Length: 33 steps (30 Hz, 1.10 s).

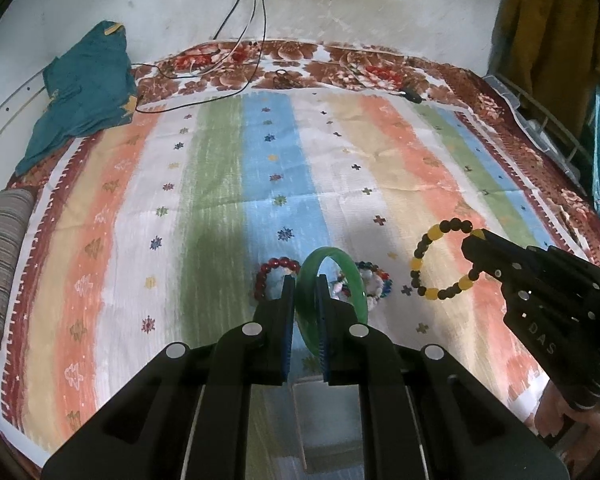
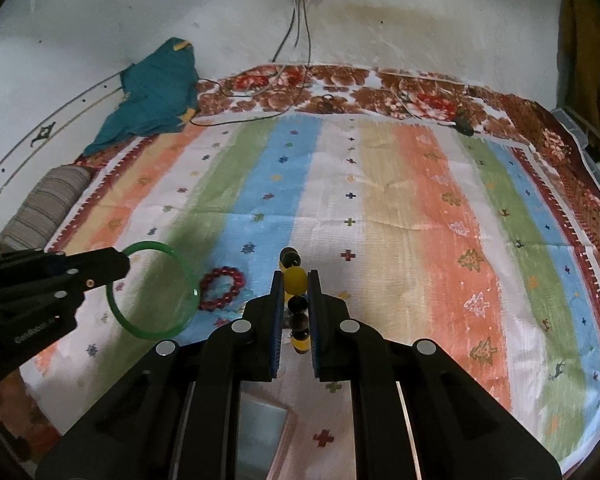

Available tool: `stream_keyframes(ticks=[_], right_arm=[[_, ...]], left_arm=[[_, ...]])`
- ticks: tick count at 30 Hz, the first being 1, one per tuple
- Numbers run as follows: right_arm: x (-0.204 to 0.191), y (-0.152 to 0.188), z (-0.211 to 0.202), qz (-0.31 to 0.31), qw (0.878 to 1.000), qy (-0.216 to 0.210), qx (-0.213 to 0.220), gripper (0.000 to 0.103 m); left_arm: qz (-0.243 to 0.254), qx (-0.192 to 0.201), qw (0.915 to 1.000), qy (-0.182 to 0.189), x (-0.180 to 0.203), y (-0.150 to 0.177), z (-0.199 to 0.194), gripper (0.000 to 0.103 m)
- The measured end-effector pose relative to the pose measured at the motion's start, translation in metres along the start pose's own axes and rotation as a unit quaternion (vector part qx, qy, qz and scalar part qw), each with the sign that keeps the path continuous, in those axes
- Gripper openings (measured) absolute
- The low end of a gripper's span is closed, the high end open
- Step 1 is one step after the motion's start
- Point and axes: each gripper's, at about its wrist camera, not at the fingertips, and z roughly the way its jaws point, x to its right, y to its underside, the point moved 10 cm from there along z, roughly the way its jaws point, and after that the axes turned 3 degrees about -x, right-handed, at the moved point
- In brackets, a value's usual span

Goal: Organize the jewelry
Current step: 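Lift the bangle and bead bracelet with both tools and carry them over the tin, then lower both held pieces into the silver tin and open both tools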

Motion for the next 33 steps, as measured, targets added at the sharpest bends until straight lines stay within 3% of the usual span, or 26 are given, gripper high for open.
stream_keyframes(ticks=[24,31,32,33], right_arm=[[-0.032,0.042,-0.038,-0.011,0.999,-0.033,0.001,0.012],[-0.037,0.055,-0.036,-0.009,0.999,-0.048,-0.016,0.012],[-0.038,0.057,-0.034,-0.008,0.998,-0.054,-0.021,0.014],[-0.038,0.058,-0.033,-0.005,0.998,-0.057,-0.023,0.018]], left_arm=[[0.013,0.008,0.9998,0.015,0.012,0.042,-0.029,0.010],[-0.007,-0.014,0.9988,0.047,0.015,0.055,-0.026,0.011],[-0.003,-0.018,0.9989,0.043,0.016,0.056,-0.024,0.013],[0.002,-0.020,0.9991,0.036,0.015,0.056,-0.022,0.030]])
